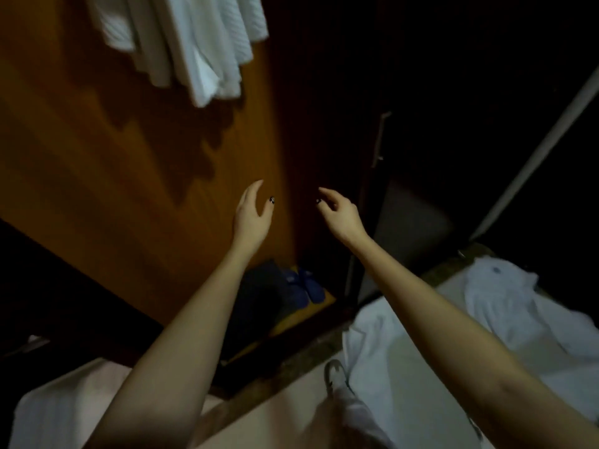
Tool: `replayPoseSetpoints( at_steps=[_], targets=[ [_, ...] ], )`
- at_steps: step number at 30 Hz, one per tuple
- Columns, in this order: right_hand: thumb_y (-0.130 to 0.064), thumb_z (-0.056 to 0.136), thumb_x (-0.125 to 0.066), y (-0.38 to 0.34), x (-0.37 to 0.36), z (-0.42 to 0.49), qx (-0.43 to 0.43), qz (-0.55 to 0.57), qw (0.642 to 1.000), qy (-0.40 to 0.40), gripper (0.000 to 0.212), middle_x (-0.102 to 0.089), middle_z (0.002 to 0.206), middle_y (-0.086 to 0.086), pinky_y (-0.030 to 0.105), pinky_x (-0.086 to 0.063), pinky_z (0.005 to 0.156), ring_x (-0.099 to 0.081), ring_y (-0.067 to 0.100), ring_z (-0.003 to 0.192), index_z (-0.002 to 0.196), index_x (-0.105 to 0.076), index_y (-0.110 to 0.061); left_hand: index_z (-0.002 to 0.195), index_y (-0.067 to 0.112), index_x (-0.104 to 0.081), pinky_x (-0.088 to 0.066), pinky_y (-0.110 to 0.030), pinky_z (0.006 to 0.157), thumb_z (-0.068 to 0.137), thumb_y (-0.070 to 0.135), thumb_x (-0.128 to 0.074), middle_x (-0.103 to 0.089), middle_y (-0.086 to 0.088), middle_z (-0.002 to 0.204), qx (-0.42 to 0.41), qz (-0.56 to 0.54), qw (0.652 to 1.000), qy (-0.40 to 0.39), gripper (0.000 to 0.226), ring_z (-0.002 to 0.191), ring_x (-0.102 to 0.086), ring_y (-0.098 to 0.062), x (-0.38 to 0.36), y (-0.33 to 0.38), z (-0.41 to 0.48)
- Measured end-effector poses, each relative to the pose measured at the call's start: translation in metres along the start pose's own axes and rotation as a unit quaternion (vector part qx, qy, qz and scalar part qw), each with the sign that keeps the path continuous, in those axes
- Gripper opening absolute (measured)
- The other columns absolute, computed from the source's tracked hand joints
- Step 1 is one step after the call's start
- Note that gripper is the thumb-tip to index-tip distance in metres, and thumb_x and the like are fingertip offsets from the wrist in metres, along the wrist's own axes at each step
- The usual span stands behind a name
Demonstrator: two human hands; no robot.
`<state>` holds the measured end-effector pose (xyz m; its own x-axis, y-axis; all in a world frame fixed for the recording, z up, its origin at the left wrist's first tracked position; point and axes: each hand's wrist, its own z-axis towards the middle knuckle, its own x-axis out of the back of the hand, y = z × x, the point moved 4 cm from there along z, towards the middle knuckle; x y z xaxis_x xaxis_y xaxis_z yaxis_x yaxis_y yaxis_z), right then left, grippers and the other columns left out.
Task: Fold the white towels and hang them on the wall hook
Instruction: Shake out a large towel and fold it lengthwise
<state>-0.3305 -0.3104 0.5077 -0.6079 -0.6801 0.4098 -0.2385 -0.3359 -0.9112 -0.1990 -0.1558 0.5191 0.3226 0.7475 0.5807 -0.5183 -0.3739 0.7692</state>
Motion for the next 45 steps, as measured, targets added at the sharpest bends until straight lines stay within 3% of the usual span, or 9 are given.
replayPoseSetpoints(
  at_steps=[2,7,13,19,25,32,36,41,45],
  targets=[
    [-0.028,0.100,-0.051,0.039,0.011,-0.038,-0.044,-0.047,0.998,-0.009,0.044,-0.055,0.139,0.005,0.003,-0.041,0.069,-0.058,0.008,0.103,0.142,-0.047,-0.019,0.144,0.020,-0.037,-0.027,-0.029,0.107,0.099,0.026,-0.048,-0.036,-0.003,0.150,-0.013,0.048,0.995,-0.084,0.047,0.137,-0.032,-0.020,-0.039,-0.004,-0.031],
    [-0.023,0.097,-0.054,0.131,0.038,-0.124,-0.158,-0.105,0.982,-0.005,0.046,-0.058,0.135,0.012,0.029,-0.042,0.095,-0.054,0.027,0.124,0.141,-0.048,-0.011,0.145,0.018,-0.035,-0.028,-0.037,0.111,0.099,0.025,-0.045,-0.034,-0.005,0.151,-0.029,0.119,0.961,-0.249,0.048,0.138,-0.030,-0.023,-0.127,-0.012,-0.101],
    [-0.024,0.097,-0.054,0.238,0.060,-0.206,-0.290,-0.139,0.947,-0.025,0.052,-0.050,0.143,0.012,0.033,-0.038,0.103,-0.049,0.029,0.129,0.145,-0.041,-0.010,0.144,0.011,-0.036,-0.029,-0.036,0.110,0.096,0.019,-0.050,-0.036,-0.012,0.149,-0.012,0.131,0.914,-0.383,0.051,0.136,-0.033,-0.031,-0.221,-0.036,-0.188],
    [-0.022,0.096,-0.057,0.354,0.049,-0.254,-0.355,-0.160,0.918,-0.073,0.054,-0.049,0.144,0.012,0.034,-0.036,0.106,-0.046,0.030,0.132,0.144,-0.041,-0.006,0.143,0.008,-0.038,-0.025,-0.037,0.112,0.092,0.015,-0.056,-0.034,-0.014,0.150,0.007,0.158,0.875,-0.458,0.055,0.137,-0.031,-0.031,-0.312,-0.103,-0.265],
    [-0.025,0.097,-0.055,0.510,0.001,-0.294,-0.373,-0.206,0.891,-0.159,0.055,-0.046,0.145,0.016,0.042,-0.037,0.108,-0.044,0.033,0.132,0.147,-0.038,-0.009,0.141,0.006,-0.039,-0.026,-0.037,0.113,0.093,0.017,-0.056,-0.033,-0.014,0.151,0.019,0.160,0.839,-0.521,0.053,0.140,-0.028,-0.029,-0.416,-0.204,-0.349],
    [-0.023,0.096,-0.055,0.683,-0.079,-0.327,-0.354,-0.253,0.874,-0.217,0.052,-0.050,0.138,0.018,0.048,-0.042,0.102,-0.047,0.035,0.126,0.145,-0.041,-0.014,0.140,0.008,-0.040,-0.029,-0.042,0.112,0.095,0.026,-0.055,-0.027,-0.008,0.154,-0.054,0.190,0.800,-0.567,0.051,0.140,-0.026,-0.027,-0.532,-0.344,-0.426],
    [-0.020,0.095,-0.051,0.783,-0.130,-0.348,-0.309,-0.278,0.875,-0.246,0.047,-0.055,0.131,0.012,0.042,-0.046,0.094,-0.051,0.034,0.118,0.141,-0.047,-0.015,0.142,0.012,-0.038,-0.029,-0.043,0.110,0.096,0.026,-0.053,-0.030,-0.007,0.152,-0.108,0.202,0.761,-0.606,0.051,0.140,-0.026,-0.026,-0.604,-0.431,-0.458],
    [-0.030,0.094,-0.058,0.874,-0.163,-0.348,-0.265,-0.283,0.899,-0.204,0.047,-0.055,0.133,0.012,0.044,-0.045,0.094,-0.049,0.035,0.121,0.137,-0.051,-0.011,0.144,0.010,-0.035,-0.023,-0.037,0.113,0.094,0.035,-0.055,-0.034,-0.010,0.150,-0.149,0.196,0.765,-0.595,0.059,0.139,-0.028,-0.026,-0.678,-0.505,-0.481],
    [-0.038,0.087,-0.068,0.933,-0.181,-0.345,-0.242,-0.320,0.892,-0.210,0.057,-0.053,0.132,0.011,0.046,-0.044,0.093,-0.044,0.035,0.123,0.135,-0.052,-0.013,0.141,0.008,-0.039,-0.017,-0.034,0.115,0.086,0.041,-0.065,-0.038,-0.011,0.146,-0.182,0.181,0.768,-0.586,0.070,0.138,-0.030,-0.028,-0.723,-0.544,-0.495]
  ],
)
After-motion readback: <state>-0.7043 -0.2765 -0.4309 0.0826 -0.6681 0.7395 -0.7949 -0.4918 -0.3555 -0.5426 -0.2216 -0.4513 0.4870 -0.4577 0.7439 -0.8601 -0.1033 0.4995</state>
